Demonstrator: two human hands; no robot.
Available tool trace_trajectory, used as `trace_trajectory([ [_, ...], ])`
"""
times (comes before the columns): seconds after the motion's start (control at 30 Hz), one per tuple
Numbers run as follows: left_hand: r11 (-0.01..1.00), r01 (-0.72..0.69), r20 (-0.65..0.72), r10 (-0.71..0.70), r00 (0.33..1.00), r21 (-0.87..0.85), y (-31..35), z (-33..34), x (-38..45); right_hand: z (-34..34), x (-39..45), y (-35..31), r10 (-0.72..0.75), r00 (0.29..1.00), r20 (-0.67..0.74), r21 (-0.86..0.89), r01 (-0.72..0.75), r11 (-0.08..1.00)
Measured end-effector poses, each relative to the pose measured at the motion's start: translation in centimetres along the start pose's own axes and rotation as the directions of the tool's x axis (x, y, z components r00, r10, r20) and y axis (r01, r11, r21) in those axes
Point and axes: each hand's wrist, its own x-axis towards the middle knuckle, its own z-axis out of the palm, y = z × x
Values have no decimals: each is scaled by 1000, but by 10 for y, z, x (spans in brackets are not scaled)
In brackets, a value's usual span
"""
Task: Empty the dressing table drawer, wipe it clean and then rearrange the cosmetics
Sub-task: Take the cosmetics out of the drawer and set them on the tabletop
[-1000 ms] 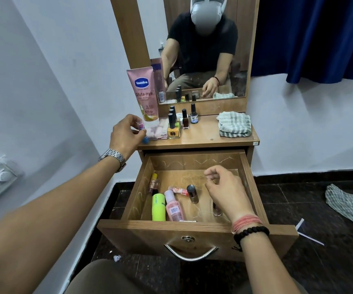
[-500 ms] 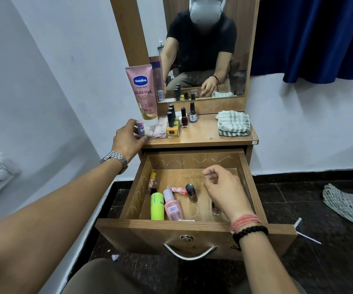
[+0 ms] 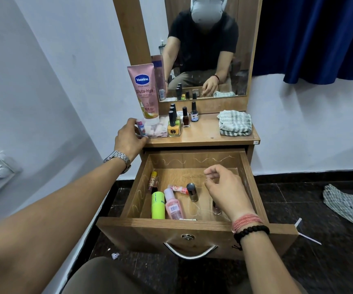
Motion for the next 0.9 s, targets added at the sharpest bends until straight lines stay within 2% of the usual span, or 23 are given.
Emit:
trace_trajectory([
  [0.4,996,29,-26,-31,999,-90,-10,-5,-7,1,3,2,-3,1000,1,-25,3,1000],
  [0.57,990,-94,-277,60,959,-110,-6,-20,-28,2,3,2,-6,1000,0,-26,6,1000],
  [0.63,977,-174,-302,130,945,-124,-1,-24,-39,2,4,2,-5,1000,1,-27,5,1000],
  [0.7,957,-267,-249,233,940,-110,6,-23,-52,2,4,3,0,1000,4,-22,0,1000],
  [0.77,923,-382,-135,372,918,-51,11,-19,-63,2,4,2,3,1000,7,-22,-3,1000],
  [0.83,878,-477,85,472,877,44,12,-12,-68,1,3,2,-2,1000,9,-26,2,1000],
  [0.9,859,-498,327,440,837,118,9,-1,-67,1,2,1,-5,1000,10,-30,5,1000],
])
